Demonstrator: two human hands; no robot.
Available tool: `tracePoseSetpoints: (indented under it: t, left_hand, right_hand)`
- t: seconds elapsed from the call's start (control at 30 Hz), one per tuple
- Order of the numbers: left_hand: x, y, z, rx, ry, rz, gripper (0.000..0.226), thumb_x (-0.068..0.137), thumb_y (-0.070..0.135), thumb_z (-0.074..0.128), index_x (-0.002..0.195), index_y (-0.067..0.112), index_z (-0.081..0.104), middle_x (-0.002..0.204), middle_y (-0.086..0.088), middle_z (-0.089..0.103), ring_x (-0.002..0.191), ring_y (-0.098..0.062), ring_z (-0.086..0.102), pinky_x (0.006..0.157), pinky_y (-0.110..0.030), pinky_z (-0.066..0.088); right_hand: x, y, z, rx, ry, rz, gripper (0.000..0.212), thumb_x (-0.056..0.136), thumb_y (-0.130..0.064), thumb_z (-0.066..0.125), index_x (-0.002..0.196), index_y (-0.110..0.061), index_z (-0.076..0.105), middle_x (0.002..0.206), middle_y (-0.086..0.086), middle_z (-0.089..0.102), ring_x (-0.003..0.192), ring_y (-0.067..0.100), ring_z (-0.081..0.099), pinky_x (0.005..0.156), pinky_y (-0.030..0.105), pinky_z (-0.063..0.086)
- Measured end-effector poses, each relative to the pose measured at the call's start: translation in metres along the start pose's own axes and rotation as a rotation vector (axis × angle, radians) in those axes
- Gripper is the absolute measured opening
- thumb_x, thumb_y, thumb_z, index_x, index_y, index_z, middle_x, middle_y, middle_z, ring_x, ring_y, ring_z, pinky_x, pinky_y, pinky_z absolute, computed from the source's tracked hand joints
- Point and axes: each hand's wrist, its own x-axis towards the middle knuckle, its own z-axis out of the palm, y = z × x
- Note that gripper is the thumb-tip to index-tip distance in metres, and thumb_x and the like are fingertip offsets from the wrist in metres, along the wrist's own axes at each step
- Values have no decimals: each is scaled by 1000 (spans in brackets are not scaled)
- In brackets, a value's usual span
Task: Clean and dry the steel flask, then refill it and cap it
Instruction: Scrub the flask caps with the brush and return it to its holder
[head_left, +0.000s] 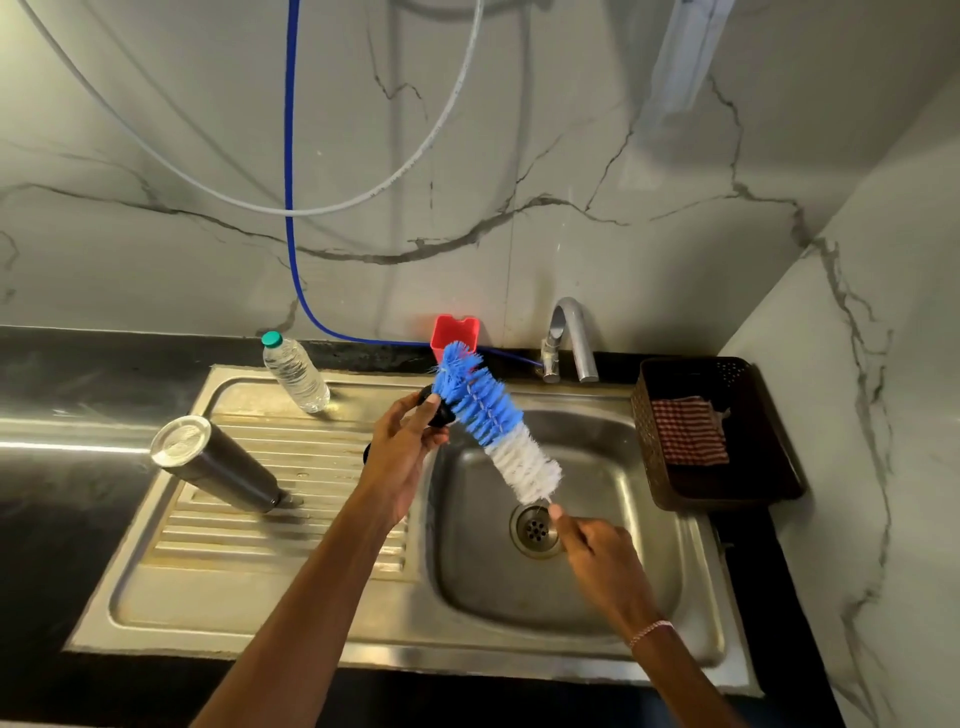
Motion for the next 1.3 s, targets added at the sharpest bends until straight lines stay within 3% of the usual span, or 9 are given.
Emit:
tracePoseSetpoints:
  t: [0.17, 0.37, 0.53, 0.67, 0.8, 0.9, 1.03, 1.17, 1.3]
  left_hand:
    - [-18, -6, 18, 226, -103, 218, 28, 104, 19, 59, 128, 11, 68, 112, -9, 77, 97, -18, 73, 81, -27, 59]
    - [-12, 13, 16, 519, -81, 374, 35, 99, 18, 67, 134, 25, 65, 106, 0, 78, 89, -8, 76, 67, -16, 56]
    - [-7, 12, 10, 370, 63, 395, 29, 99, 20, 68, 125, 32, 68, 102, -3, 79, 85, -10, 76, 72, -22, 59]
    - [-9, -6, 10, 475, -62, 392, 30, 95, 29, 73, 120, 44, 67, 111, -3, 76, 98, -17, 75, 89, -37, 61]
    - [-15, -14, 14, 511, -110, 392, 37, 94, 31, 73, 128, 41, 63, 120, -3, 73, 108, -17, 73, 95, -36, 59]
    - [-9, -6, 10, 384, -64, 363, 35, 98, 15, 69, 130, 27, 66, 111, -2, 78, 99, -16, 76, 79, -25, 61]
    - [-6, 3, 7, 302, -13, 346, 38, 99, 16, 67, 136, 20, 64, 101, -6, 79, 70, -7, 73, 60, -18, 56]
    - [-12, -14, 8, 388, -121, 333, 36, 99, 16, 67, 134, 21, 65, 117, -3, 76, 105, -19, 75, 92, -35, 61]
    - [-11, -12, 6, 416, -203, 341, 40, 101, 15, 63, 141, 16, 60, 128, -2, 72, 119, -19, 69, 99, -35, 56]
  right_hand:
    - [9, -47, -8, 3, -32, 54, 66, 102, -55, 42, 50, -13, 45, 47, -3, 46, 56, 18, 45, 60, 31, 32]
    - [10, -60, -2, 116, -68, 137, 68, 100, -60, 41, 54, -10, 47, 53, -2, 48, 57, 17, 44, 63, 32, 37]
    - [-12, -45, 0, 186, -129, 190, 62, 99, -55, 48, 54, -13, 49, 47, -8, 47, 46, 4, 41, 57, 26, 35]
    - [-6, -56, -5, 257, -160, 236, 58, 98, -57, 48, 54, -21, 40, 43, -9, 37, 40, 6, 32, 50, 26, 30]
    - [17, -84, -13, 347, -169, 219, 63, 98, -60, 46, 49, -22, 34, 48, -8, 31, 38, 8, 24, 40, 22, 22]
    - [7, -77, -11, 349, -200, 263, 59, 96, -62, 48, 52, -24, 35, 50, -7, 31, 40, 8, 25, 42, 22, 22]
    - [-22, -57, -3, 350, -257, 367, 57, 97, -55, 52, 53, -22, 38, 47, -10, 36, 38, 4, 30, 44, 18, 26]
    - [1, -76, -7, 497, -257, 390, 57, 97, -58, 53, 53, -25, 35, 50, -7, 30, 39, 7, 23, 38, 19, 17]
    - [20, -90, -16, 557, -263, 370, 59, 96, -63, 51, 52, -26, 36, 51, -7, 30, 40, 10, 20, 41, 19, 14]
